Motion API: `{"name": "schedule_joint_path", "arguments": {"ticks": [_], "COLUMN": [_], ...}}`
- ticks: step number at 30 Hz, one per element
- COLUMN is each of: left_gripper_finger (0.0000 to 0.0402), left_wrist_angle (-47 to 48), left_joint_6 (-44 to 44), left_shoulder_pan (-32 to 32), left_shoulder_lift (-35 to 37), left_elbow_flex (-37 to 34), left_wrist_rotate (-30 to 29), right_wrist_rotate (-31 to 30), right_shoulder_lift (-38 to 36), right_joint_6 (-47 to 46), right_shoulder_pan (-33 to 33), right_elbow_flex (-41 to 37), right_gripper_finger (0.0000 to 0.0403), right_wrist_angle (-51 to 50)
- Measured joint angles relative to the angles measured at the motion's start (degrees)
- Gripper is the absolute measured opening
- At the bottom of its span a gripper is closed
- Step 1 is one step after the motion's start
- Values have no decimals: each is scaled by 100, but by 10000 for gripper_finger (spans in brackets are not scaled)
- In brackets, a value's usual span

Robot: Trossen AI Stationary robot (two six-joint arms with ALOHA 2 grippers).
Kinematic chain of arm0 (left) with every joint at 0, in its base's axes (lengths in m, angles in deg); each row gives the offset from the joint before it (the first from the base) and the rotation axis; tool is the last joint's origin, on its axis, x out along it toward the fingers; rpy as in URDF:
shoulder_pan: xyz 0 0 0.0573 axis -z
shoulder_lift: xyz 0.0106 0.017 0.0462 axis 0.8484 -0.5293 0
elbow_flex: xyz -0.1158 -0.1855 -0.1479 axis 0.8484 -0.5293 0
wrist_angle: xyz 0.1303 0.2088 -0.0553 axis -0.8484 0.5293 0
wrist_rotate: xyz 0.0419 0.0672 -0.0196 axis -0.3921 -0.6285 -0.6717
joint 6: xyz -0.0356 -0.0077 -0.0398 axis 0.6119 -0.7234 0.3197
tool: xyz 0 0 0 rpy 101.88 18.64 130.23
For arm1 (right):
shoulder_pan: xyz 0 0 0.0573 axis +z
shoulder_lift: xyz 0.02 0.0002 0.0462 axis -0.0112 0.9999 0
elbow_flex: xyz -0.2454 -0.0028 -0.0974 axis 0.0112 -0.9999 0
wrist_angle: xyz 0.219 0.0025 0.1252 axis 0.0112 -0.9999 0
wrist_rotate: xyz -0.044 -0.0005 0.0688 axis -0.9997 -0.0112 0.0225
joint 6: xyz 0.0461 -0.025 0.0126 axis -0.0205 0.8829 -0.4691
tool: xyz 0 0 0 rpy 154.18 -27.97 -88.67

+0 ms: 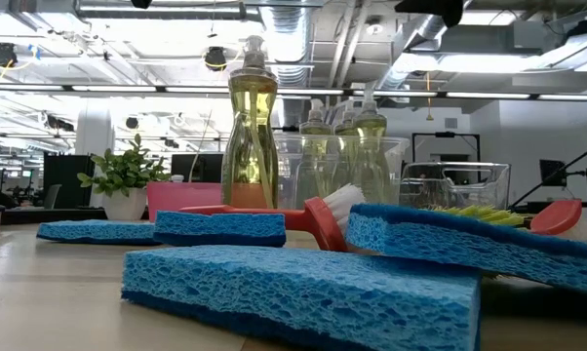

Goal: Pick & Place Kitchen Sink Supplies
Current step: Put the green dishwashing liquid into the white bin

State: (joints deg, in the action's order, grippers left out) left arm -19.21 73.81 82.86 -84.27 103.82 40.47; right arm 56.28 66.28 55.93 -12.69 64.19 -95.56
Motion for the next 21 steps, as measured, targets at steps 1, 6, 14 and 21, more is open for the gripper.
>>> {"name": "schedule_joint_path", "arguments": {"ticks": [1, 6, 14, 21], "left_gripper_finger": [104, 104, 104, 104], "left_wrist_angle": [0, -4, -4, -1], "left_joint_6": [-2, -149, -342, -343], "left_shoulder_pan": [-1, -135, -604, -876], "left_shoulder_lift": [0, -14, -315, -994], "left_elbow_flex": [0, 0, 2, 2], "left_wrist_rotate": [0, 3, 2, 1], "right_wrist_rotate": [18, 15, -35, -51], "right_shoulder_lift": [-38, -91, -75, -75], "right_joint_6": [-38, -105, -194, -198], "right_shoulder_pan": [77, 577, 1133, 1464], "right_elbow_flex": [0, 0, 0, 0], "right_gripper_finger": [245, 245, 245, 245], "right_wrist_angle": [-60, -70, -68, -66]}}
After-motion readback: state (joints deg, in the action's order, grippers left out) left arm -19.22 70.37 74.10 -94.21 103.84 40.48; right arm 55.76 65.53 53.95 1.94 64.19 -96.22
